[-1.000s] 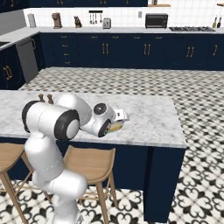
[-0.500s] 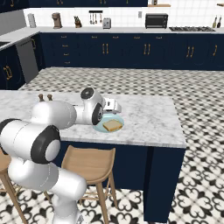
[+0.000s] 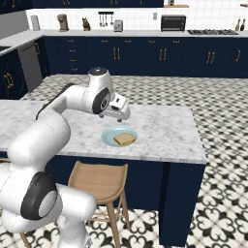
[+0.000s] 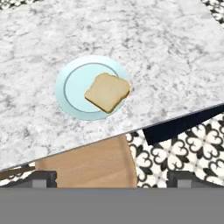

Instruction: Start the toaster. Once the lever pops up, take the bread to the plate on the dining counter.

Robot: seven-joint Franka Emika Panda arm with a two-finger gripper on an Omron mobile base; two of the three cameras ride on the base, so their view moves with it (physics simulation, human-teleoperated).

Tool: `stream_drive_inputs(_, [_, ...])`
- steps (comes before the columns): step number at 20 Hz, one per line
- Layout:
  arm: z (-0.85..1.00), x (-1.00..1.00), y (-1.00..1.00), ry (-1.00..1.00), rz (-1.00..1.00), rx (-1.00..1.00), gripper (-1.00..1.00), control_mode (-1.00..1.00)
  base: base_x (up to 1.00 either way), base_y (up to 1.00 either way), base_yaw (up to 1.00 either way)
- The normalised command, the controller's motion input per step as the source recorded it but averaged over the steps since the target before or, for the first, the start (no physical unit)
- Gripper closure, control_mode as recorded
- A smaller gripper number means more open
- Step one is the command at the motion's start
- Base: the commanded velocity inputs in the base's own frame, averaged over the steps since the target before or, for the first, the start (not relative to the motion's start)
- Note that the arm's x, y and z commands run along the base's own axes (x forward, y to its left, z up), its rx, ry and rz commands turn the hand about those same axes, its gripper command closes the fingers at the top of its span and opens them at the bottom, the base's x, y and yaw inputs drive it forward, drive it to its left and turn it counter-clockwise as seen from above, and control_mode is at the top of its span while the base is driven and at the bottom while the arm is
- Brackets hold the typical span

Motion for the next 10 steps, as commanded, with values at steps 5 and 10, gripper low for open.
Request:
stream_drive_inputs(5, [0.67, -1.00, 0.00, 0.16, -0.16, 0.18, -1.00, -1.00, 0.00, 0.00, 0.00])
stream_drive_inputs(10, [0.06, -1.00, 0.01, 0.04, -0.15, 0.06, -1.00, -1.00, 0.00, 0.00, 0.00])
